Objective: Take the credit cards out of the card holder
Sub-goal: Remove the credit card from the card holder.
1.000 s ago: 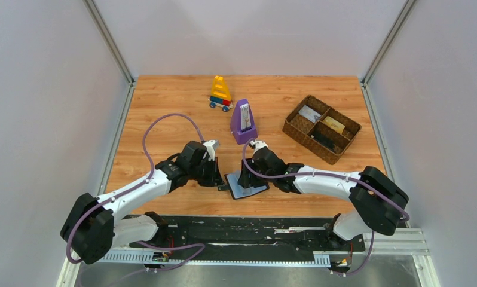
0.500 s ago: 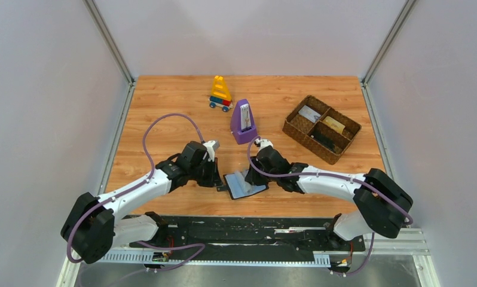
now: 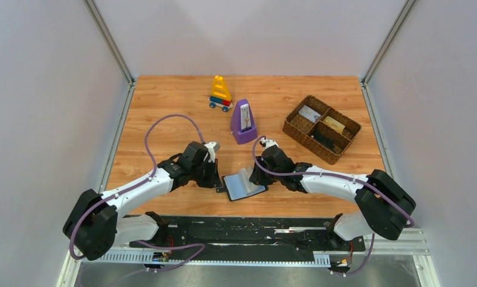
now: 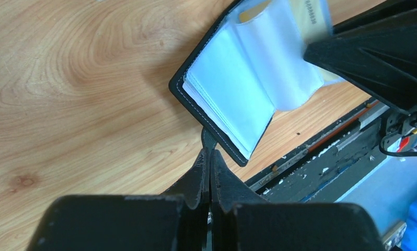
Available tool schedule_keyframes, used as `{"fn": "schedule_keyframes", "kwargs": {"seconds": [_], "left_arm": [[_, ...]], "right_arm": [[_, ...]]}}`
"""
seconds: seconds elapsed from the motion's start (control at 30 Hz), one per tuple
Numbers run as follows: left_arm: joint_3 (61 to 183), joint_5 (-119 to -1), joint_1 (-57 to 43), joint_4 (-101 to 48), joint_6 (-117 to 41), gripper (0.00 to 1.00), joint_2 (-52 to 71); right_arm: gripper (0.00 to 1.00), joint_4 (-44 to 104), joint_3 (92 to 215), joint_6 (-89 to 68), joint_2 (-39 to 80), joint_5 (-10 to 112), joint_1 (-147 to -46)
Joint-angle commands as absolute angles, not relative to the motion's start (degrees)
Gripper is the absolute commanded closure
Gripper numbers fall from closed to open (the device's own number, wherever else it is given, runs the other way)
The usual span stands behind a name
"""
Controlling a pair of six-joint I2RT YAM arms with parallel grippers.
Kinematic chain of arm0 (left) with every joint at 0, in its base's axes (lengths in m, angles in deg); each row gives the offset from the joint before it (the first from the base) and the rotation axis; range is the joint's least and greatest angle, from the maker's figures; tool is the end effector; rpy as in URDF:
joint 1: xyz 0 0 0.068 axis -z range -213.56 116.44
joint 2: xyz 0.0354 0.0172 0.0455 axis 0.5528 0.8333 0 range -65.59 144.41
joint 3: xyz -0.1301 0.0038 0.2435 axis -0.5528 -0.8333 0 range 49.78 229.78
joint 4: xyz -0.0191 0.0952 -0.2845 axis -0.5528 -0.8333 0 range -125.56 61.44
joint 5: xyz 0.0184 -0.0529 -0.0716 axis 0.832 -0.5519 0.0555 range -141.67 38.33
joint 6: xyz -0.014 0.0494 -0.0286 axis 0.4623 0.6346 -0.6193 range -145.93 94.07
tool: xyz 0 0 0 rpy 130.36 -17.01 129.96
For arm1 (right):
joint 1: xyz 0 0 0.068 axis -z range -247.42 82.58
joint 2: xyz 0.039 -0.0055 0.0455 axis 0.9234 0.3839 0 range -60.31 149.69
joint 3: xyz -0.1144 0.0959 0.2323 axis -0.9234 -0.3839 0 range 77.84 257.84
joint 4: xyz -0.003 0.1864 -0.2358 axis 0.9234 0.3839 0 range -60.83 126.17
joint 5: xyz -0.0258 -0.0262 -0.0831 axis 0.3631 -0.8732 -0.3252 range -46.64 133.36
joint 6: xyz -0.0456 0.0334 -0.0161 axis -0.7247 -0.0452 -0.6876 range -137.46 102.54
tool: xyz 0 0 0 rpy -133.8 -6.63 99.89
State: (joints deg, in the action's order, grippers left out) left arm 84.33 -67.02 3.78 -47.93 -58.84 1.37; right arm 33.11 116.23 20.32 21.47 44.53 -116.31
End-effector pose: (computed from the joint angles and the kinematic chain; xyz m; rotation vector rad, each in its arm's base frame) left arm 0.2003 -0.1669 0.1663 0.2242 2.6213 -0.8134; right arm 0.2034 0.2342 0.1394 -0.2545 2.5126 0.6956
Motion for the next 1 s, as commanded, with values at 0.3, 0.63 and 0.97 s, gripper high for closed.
{"fn": "schedule_keyframes", "kwargs": {"seconds": [0.3, 0.63, 0.97], "left_arm": [[88.95, -65.55, 3.54, -48.85, -57.05, 1.0, 4.86], [92.64, -61.39, 3.06, -51.78, -60.13, 0.56, 4.01], [89.43, -68.27, 3.08, -43.48, -60.67, 0.6, 7.98]], "right_arm": [[0.48, 37.36, 115.2, 21.44, 14.38, 44.13, -114.62], [0.48, 37.91, 115.55, 21.47, 10.76, 43.44, -114.55], [0.48, 30.07, 114.46, 21.15, 15.45, 49.41, -112.37]]}}
